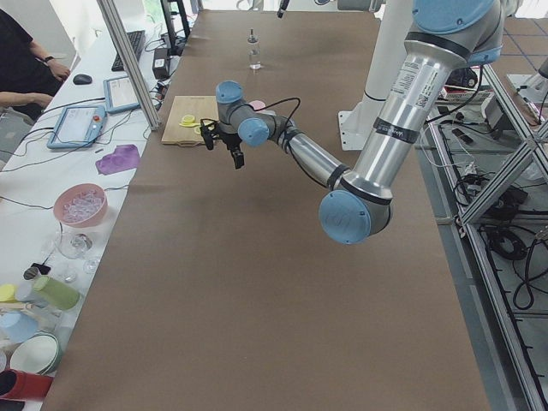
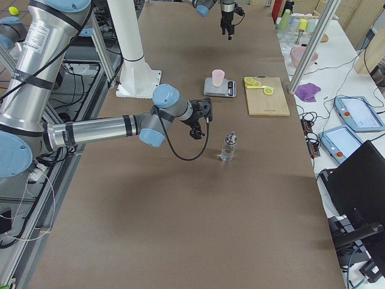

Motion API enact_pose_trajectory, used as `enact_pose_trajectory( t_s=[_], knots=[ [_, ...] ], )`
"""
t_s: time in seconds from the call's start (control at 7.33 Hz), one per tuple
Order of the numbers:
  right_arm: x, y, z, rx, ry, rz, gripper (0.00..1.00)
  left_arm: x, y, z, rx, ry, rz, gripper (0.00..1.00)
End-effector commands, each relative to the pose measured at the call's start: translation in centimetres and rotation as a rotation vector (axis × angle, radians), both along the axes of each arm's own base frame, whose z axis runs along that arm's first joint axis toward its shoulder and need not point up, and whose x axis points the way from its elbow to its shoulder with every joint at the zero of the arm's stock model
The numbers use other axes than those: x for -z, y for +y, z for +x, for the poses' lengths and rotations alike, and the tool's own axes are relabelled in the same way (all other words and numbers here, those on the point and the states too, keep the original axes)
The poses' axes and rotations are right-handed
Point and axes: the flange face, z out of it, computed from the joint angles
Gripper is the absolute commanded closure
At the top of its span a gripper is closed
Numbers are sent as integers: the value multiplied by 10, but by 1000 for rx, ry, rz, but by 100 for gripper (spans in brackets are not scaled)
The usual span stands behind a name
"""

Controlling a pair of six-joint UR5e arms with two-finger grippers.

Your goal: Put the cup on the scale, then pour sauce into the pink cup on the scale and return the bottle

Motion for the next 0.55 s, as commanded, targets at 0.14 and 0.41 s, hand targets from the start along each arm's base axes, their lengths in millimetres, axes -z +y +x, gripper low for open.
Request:
enact_pose_trajectory(
  t_s=[0.14,0.41],
  knots=[
    [58,-72,44,-13,17,-59,1,1,-1,-2,0,1,2,1],
    [78,-135,94,47,266,9,0,2,-3,-5,6,2,4,1]
  ],
)
